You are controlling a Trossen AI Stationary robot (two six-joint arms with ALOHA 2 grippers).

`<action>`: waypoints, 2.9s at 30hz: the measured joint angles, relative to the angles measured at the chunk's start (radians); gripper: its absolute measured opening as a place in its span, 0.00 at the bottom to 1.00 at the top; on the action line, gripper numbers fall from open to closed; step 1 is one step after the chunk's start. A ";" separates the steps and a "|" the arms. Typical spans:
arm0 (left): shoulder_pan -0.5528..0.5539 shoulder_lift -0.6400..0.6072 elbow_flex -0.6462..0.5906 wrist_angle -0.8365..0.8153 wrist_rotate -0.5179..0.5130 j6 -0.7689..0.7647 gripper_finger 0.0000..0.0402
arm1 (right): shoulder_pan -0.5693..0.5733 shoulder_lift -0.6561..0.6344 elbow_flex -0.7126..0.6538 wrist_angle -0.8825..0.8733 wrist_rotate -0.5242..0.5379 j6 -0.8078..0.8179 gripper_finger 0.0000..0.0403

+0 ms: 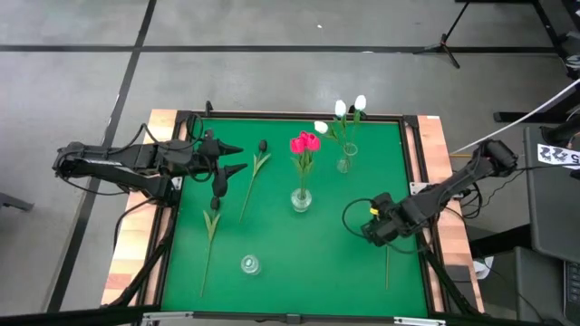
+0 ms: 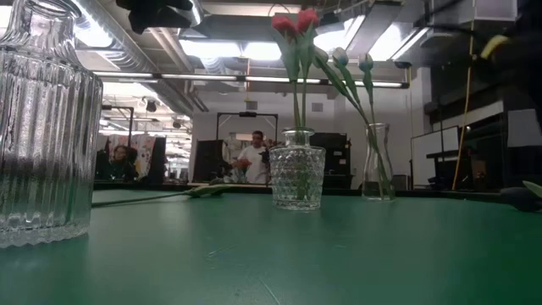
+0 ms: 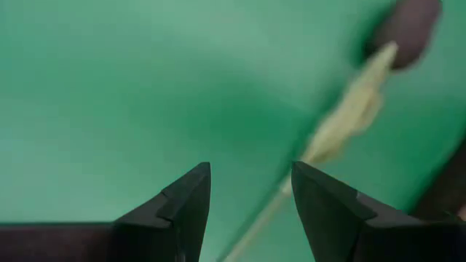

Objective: Sort flowers into vase by color
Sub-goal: Put the bottom right black tulip into the bottom transparent flower vase

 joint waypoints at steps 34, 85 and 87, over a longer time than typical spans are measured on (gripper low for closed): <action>0.000 0.000 0.000 0.002 0.000 -0.065 0.57 | -0.017 0.025 -0.293 0.278 -0.177 -0.017 0.31; 0.000 0.000 0.000 -0.073 -0.019 -0.084 0.57 | -0.148 0.379 0.477 1.385 0.364 -1.538 0.00; 0.000 0.000 0.000 -0.099 -0.019 -0.094 0.57 | -0.147 0.424 0.522 1.430 0.348 -1.543 0.00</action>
